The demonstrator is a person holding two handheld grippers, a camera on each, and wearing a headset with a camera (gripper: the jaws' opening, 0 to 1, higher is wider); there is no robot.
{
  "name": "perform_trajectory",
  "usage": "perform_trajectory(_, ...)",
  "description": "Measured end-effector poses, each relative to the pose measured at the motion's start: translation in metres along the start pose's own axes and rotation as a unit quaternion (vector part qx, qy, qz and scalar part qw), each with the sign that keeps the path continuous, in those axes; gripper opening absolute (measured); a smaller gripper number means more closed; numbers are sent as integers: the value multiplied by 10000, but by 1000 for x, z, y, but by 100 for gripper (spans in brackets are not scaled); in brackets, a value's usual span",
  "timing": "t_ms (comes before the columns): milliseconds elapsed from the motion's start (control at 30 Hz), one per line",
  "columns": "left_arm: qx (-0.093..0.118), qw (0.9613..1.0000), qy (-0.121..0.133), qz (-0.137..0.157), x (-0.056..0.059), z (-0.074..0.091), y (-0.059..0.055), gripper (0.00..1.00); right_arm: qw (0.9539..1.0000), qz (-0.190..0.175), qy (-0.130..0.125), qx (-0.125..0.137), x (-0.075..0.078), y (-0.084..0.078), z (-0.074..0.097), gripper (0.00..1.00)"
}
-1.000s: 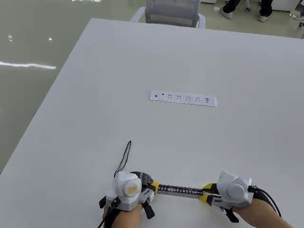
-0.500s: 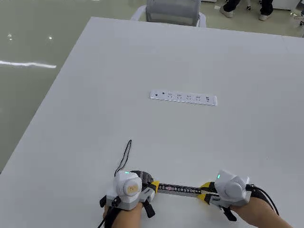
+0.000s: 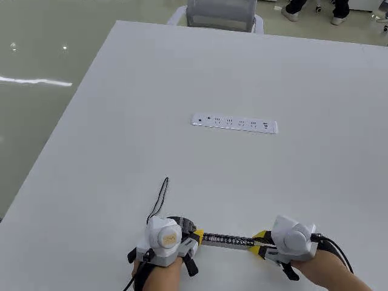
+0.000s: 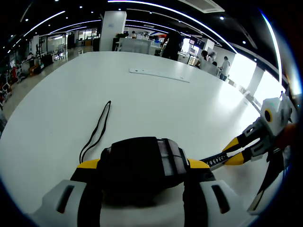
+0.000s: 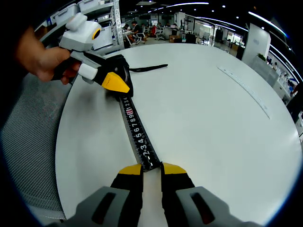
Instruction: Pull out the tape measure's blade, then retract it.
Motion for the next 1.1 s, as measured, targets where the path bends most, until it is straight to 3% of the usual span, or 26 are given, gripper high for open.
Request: perform_trajectory(1100,18,10000,-34,20,0,0,-1,67,9999,87,73,124,-9,15,-12,13)
Point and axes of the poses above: the centre of the closed fingertips' face, and the gripper's own axes: z roughly backward along the fingers, x roughly to its right, y roughly out of its top, the point moved 8 cm from there along z, roughly backward along the fingers, and after that the axes turned 3 degrees about -y, right-handed, at the moved point
